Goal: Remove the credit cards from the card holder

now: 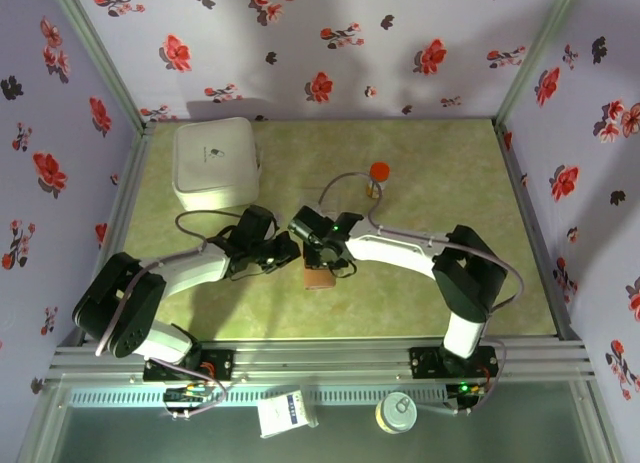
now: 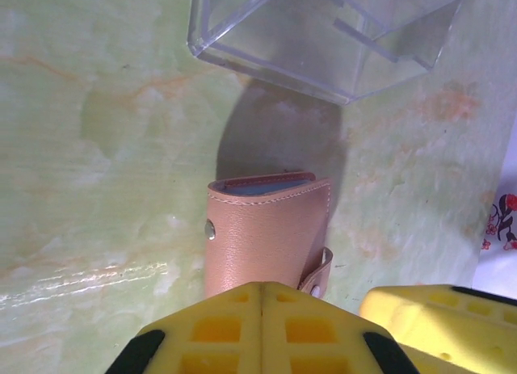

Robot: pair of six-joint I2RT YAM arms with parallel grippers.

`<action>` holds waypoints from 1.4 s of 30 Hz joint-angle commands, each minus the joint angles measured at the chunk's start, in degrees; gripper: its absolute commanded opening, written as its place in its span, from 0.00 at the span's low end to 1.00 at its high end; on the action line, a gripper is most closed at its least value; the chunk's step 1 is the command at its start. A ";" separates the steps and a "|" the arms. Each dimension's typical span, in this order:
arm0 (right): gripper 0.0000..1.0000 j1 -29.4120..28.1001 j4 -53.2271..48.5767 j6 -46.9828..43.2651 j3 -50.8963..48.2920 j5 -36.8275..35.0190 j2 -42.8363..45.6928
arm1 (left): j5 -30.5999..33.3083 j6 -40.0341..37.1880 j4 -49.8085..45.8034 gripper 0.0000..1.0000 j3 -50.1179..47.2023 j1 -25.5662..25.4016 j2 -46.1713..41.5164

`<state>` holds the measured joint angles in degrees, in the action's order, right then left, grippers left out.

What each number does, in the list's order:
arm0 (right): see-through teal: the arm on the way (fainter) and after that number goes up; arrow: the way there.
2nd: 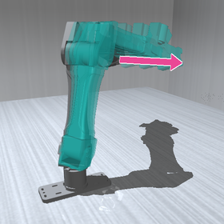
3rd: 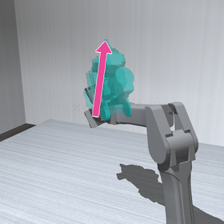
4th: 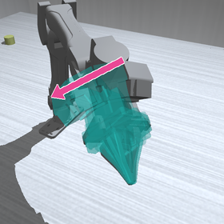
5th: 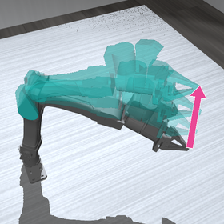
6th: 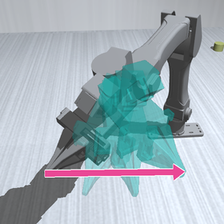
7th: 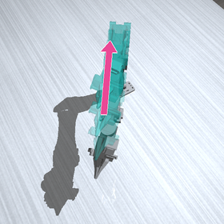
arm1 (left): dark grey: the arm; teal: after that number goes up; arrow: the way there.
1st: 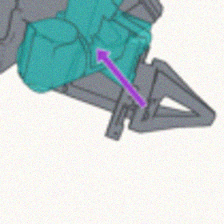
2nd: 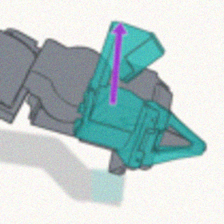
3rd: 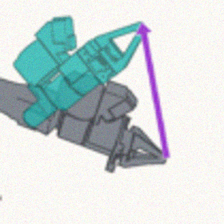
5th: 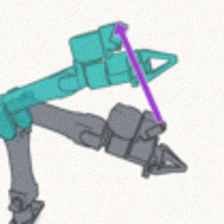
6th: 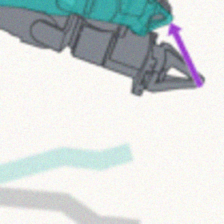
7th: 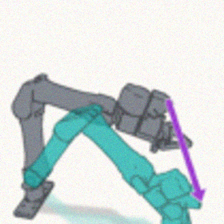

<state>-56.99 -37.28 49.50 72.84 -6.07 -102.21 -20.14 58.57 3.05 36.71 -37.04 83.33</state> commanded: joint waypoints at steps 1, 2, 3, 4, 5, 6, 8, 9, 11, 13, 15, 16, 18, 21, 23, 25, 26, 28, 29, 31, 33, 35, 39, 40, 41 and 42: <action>0.35 0.08 -5.36 -2.29 2.22 -1.77 -2.33 | 0.60 0.87 1.01 0.03 -1.11 -0.40 -1.28; 0.34 0.06 -5.60 -2.38 2.62 -1.50 -2.98 | 0.66 0.69 0.91 0.03 -1.20 -0.40 -1.39; 0.34 0.07 -5.78 -2.39 2.93 -1.27 -3.53 | 0.64 0.63 0.82 0.03 -1.15 -0.40 -1.44; 0.34 0.12 -5.85 -2.39 3.25 -1.15 -4.08 | 0.63 0.60 0.78 0.03 -1.17 -0.42 -1.44; 0.34 0.05 -5.99 -2.43 3.51 -1.16 -4.45 | 0.63 0.58 0.82 0.03 -1.15 -0.41 -1.37; 0.34 0.07 -6.14 -2.47 3.82 -1.21 -4.88 | 0.63 0.59 0.82 0.03 -1.14 -0.41 -1.37; 0.34 0.09 -6.32 -2.47 4.14 -1.23 -5.32 | 0.68 0.53 0.82 0.03 -1.27 -0.42 -1.33; 0.34 0.10 -6.36 -2.47 4.13 -1.31 -5.52 | 0.63 0.50 0.90 0.03 -1.39 -0.41 -1.55; 0.34 0.06 -6.41 -2.48 4.15 -1.41 -6.01 | 0.88 0.43 0.91 0.03 -1.55 -0.37 -1.93; 0.34 0.10 -6.29 -2.65 4.31 -1.05 -6.63 | 1.11 0.36 0.84 0.03 -1.65 -0.41 -2.21; 0.33 0.23 -5.59 -2.65 4.17 -0.22 -7.31 | 1.07 0.25 0.77 0.03 -1.51 -0.40 -2.21; 0.32 0.37 -5.05 -2.65 4.01 0.53 -7.66 | 1.01 0.25 0.84 0.03 -1.49 -0.40 -2.12; 0.31 0.57 -3.86 -2.40 3.64 1.75 -8.16 | 0.89 0.37 0.82 0.02 -1.38 -0.43 -1.90; 0.27 0.83 -2.45 -2.13 2.78 3.03 -8.37 | 0.65 0.28 0.83 0.02 -1.31 -0.40 -1.55; 0.24 1.09 -1.46 -1.95 2.03 3.88 -8.28 | 0.42 0.31 0.97 0.02 -1.25 -0.40 -1.38; 0.21 1.45 -0.47 -1.69 0.96 4.48 -8.07 | 0.02 0.31 1.19 0.02 -1.10 -0.40 -0.92; 0.19 1.60 0.08 -1.48 0.59 4.89 -7.89 | -0.28 0.24 1.40 0.02 -1.02 -0.48 -0.61; 0.18 1.96 1.41 -1.13 -0.74 5.68 -7.36 | -0.96 0.44 1.93 0.02 -0.56 -0.46 0.29; 0.17 2.02 2.09 -0.99 -1.24 5.92 -7.10 | -1.25 0.51 2.12 0.02 -0.39 -0.58 0.71; 0.16 2.19 3.37 -0.64 -2.33 6.56 -6.56 | -1.77 0.59 2.47 0.02 0.26 -0.91 1.69; 0.15 2.37 4.57 -0.22 -3.30 7.11 -6.16 | -2.22 0.51 2.42 0.01 1.04 -1.38 2.65; 0.12 2.47 5.51 0.15 -4.16 7.53 -5.76 | -2.68 0.50 2.47 0.01 1.76 -1.78 3.66; 0.09 2.93 7.27 0.69 -5.50 8.26 -4.81 | -3.32 0.59 2.49 0.02 2.84 -2.67 5.62; 0.07 3.07 7.75 0.78 -5.85 8.43 -4.53 | -3.47 0.63 2.49 0.01 3.13 -2.85 6.08; 0.04 3.15 8.08 0.86 -6.18 8.61 -4.19 | -3.58 0.63 2.40 0.01 3.21 -2.95 6.55; 0.03 3.35 8.43 1.02 -6.44 8.70 -3.85 | -3.75 0.70 2.40 0.02 3.34 -3.12 7.11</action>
<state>-54.06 -31.27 49.10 68.73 0.75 -105.16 -22.46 58.63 4.86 38.46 -39.51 88.88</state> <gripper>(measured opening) 0.086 0.037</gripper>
